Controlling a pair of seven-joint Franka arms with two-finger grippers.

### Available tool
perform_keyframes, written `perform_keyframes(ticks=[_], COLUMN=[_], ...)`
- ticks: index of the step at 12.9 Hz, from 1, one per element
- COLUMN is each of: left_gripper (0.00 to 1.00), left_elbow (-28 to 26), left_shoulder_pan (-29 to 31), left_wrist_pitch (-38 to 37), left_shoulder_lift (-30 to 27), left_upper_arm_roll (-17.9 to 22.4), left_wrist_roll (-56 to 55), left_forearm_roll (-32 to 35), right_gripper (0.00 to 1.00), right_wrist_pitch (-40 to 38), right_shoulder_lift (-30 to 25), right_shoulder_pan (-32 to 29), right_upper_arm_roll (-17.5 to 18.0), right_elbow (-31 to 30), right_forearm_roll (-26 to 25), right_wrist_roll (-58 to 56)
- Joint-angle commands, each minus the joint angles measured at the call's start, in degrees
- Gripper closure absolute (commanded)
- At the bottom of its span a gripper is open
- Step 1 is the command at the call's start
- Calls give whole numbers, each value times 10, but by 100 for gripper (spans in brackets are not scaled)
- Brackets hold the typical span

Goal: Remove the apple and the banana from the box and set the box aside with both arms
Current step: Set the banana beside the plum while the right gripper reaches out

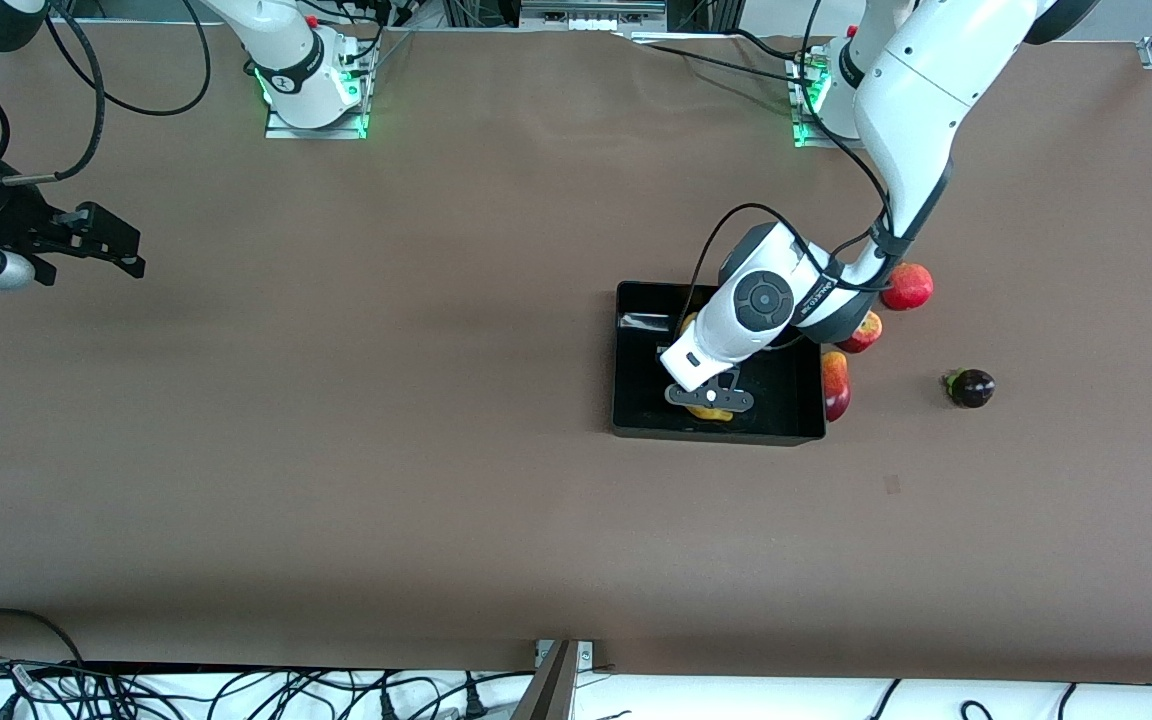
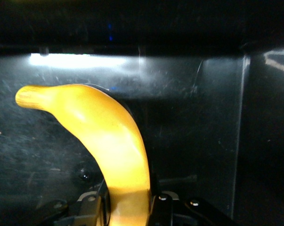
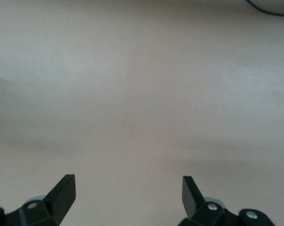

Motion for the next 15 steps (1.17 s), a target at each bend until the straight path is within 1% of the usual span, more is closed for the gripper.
perform_keyframes(ticks=[1,2,4,6,7,8,9,11,12,13,15], left_gripper=[99,99,99,98,96,95,95,95,96,96,94], left_elbow=[13,19,54,120,141,144,137,127,115,83,17], left_shoulder_pan=[10,23,38,63,87,121,150,215,235,257,275], left_wrist_pitch=[-60,-92,-170,-274,-311,-324,-324,-319,-299,-254,-150], left_shoulder_lift=[-55,-74,-103,-106,-104,-101,-96,-67,-63,-63,-63], left_upper_arm_roll=[0,0,-2,0,2,2,5,4,6,7,6], left_wrist_roll=[-11,-9,3,47,90,135,182,308,350,371,389], left_forearm_roll=[15,15,14,15,14,16,17,16,17,27,79], right_gripper=[0,0,0,0,0,0,0,0,0,0,0], right_wrist_pitch=[-2,-2,-2,-2,-2,-2,-1,4,16,18,20], right_shoulder_lift=[-1,-1,-1,-1,-2,1,0,0,4,20,30], right_shoulder_pan=[-3,-3,-3,-3,-3,0,1,5,17,38,87], right_upper_arm_roll=[1,1,1,1,2,3,7,9,9,8,8], right_elbow=[5,5,5,5,5,5,5,5,5,5,4], right_forearm_roll=[1,1,1,2,1,3,3,3,7,7,-9], right_wrist_roll=[-6,-6,-6,-4,-1,0,1,-4,-6,-5,-5])
